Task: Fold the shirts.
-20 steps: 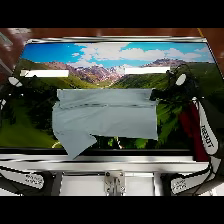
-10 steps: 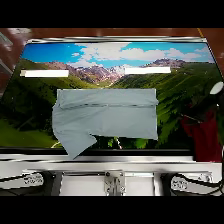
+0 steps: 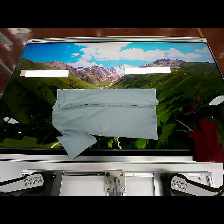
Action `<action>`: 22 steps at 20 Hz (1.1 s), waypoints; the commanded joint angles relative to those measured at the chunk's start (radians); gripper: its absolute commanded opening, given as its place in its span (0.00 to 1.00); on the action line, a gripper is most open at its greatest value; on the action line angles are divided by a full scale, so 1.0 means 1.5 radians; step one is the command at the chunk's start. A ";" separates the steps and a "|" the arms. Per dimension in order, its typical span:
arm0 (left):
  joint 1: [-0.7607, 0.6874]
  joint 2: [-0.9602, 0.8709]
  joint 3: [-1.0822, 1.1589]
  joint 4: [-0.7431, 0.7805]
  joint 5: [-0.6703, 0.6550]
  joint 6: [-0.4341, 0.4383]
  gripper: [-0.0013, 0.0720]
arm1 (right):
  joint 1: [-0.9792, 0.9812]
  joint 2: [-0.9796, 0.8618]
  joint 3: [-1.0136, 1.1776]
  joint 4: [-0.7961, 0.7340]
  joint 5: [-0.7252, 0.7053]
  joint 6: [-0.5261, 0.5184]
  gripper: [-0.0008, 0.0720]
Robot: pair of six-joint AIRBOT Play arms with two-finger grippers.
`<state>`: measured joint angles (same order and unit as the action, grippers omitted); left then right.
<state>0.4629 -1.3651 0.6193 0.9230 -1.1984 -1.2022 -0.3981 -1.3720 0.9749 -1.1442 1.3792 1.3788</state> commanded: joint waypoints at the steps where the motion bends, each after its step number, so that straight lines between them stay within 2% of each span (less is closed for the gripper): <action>1: -0.041 -0.020 -0.013 -0.059 0.046 0.011 0.45 | 0.003 0.002 -0.005 0.009 -0.008 0.004 0.87; 2: -0.049 -0.021 -0.013 -0.069 0.042 0.023 0.21 | 0.004 0.002 -0.005 0.005 -0.004 0.005 0.87; 3: -0.051 -0.021 -0.013 -0.075 0.035 0.035 0.07 | 0.003 0.002 -0.007 -0.002 0.005 0.005 0.87; 4: -0.050 -0.021 -0.013 -0.075 0.025 0.039 0.07 | 0.003 0.002 -0.020 -0.010 0.018 0.004 0.88; 5: -0.045 -0.021 -0.013 -0.075 0.014 0.049 0.07 | 0.003 0.002 -0.042 -0.009 0.025 -0.001 0.95; 6: -0.038 -0.020 -0.013 -0.075 0.004 0.057 0.07 | 0.004 0.002 -0.072 0.004 0.027 -0.005 0.95; 8: -0.021 -0.019 -0.013 -0.075 -0.017 0.063 0.07 | 0.003 0.002 -0.133 0.048 0.015 -0.040 0.95; 10: -0.002 -0.012 -0.013 -0.075 -0.031 0.063 0.07 | 0.003 0.002 -0.172 0.050 -0.018 -0.039 0.95; 13: 0.014 -0.002 -0.013 -0.072 -0.041 0.063 0.07 | 0.004 0.002 -0.208 0.108 -0.085 -0.040 0.94; 15: 0.014 -0.002 -0.013 -0.072 -0.045 0.063 0.07 | 0.005 0.001 -0.219 0.148 -0.123 -0.040 0.88; 20: 0.014 -0.002 -0.012 -0.072 -0.050 0.063 0.07 | 0.082 -0.018 -0.219 0.149 -0.183 -0.031 0.88; 21: 0.014 -0.002 -0.009 -0.072 -0.053 0.063 0.07 | 0.098 -0.027 -0.218 0.149 -0.192 -0.030 0.73; 22: 0.014 -0.001 -0.003 -0.072 -0.050 0.063 0.07 | 0.106 -0.028 -0.216 0.143 -0.197 -0.030 0.44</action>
<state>0.4824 -1.3678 0.6044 0.8146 -1.2682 -1.1088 -0.2909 -1.3956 0.6514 -0.9325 1.1412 1.3262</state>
